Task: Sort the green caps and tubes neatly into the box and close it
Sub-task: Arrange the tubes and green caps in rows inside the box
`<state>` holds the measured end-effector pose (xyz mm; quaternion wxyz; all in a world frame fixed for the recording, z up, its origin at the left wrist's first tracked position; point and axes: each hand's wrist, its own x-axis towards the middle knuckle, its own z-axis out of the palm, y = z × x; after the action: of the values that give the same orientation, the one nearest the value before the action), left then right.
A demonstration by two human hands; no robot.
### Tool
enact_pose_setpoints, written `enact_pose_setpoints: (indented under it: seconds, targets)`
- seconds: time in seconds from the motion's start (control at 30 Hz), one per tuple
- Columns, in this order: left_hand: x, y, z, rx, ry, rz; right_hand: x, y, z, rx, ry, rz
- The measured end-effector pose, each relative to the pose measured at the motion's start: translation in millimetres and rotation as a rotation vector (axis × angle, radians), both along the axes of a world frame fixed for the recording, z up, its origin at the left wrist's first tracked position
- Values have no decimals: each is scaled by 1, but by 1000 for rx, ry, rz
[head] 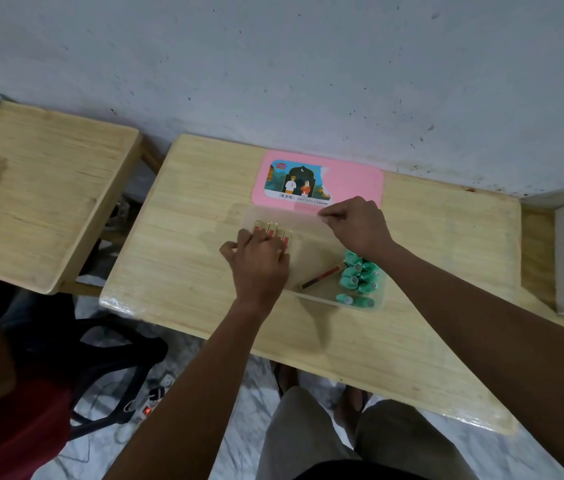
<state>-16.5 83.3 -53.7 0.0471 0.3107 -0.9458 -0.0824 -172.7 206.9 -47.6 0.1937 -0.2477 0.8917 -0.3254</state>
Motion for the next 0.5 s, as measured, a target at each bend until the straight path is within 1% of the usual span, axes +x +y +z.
enact_pose_setpoints:
  seconds: [0.07,0.13,0.2,0.27,0.37,0.5]
  targets:
    - [-4,7,-1,125,-13,-125,1,0,1,-6,-7,-3]
    - [-9,15,-3,273,-81,-223,1,0,2,-5,-6,-3]
    - [-14,22,-6,350,-160,-286,1,1,2,2,-2,-1]
    - [-20,25,-4,387,-260,-279,2,1,2,7,-3,-3]
    - [-30,24,1,391,-382,-263,1,-1,3,7,0,-7]
    - [-34,26,4,403,-392,-242,0,-2,4,14,-7,-2]
